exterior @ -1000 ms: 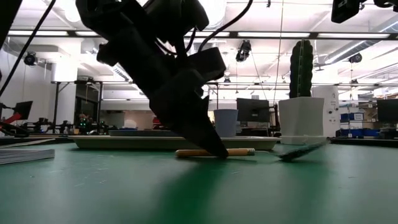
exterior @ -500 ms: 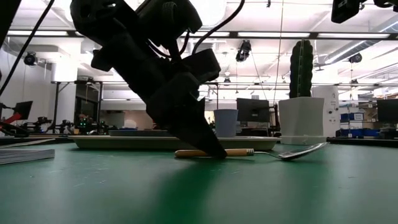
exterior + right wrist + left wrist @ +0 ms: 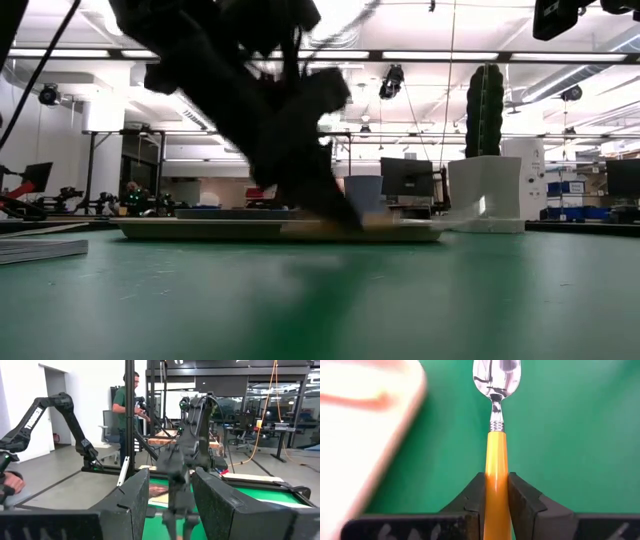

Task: Pick and place plate/cup/fork/spoon on tray
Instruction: Put the yellow spoon on the white tray

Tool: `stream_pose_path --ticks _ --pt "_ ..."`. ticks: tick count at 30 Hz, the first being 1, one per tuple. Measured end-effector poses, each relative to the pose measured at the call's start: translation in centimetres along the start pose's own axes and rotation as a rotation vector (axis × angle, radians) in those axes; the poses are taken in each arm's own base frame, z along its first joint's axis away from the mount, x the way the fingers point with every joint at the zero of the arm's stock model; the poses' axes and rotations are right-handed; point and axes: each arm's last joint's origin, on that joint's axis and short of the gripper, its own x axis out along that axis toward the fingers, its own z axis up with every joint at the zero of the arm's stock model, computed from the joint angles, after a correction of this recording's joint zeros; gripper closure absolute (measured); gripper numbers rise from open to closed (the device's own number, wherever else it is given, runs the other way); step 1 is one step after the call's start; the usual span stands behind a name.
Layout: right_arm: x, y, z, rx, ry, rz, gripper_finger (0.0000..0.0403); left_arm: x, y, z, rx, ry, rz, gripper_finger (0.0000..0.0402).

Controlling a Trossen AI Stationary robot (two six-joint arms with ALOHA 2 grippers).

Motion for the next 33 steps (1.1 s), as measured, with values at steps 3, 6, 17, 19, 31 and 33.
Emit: stream_pose_path --ticks 3,6,17,19,31,33 --pt "0.0 0.0 0.0 0.009 0.0 0.0 0.0264 -1.3 0.1 1.4 -0.045 -0.076 0.056 0.0364" --pt "0.0 0.0 0.0 0.01 -0.001 0.0 0.0264 -2.6 0.6 2.4 -0.104 -0.151 0.151 0.0364" --pt "-0.1 -0.1 0.7 0.049 -0.017 -0.001 0.0264 -3.5 3.9 4.9 -0.614 -0.474 0.513 0.0338" --pt "-0.1 -0.1 0.6 0.049 -0.012 -0.001 0.0264 -2.9 4.2 4.6 -0.641 -0.466 0.514 0.0344" --pt "-1.9 -0.4 1.4 0.111 -0.086 0.0 0.0264 -1.3 3.3 7.4 -0.642 -0.49 0.487 0.0357" --pt "-2.5 -0.5 1.5 0.111 -0.09 0.008 0.0264 -1.2 3.4 7.9 -0.627 -0.473 0.504 0.0357"
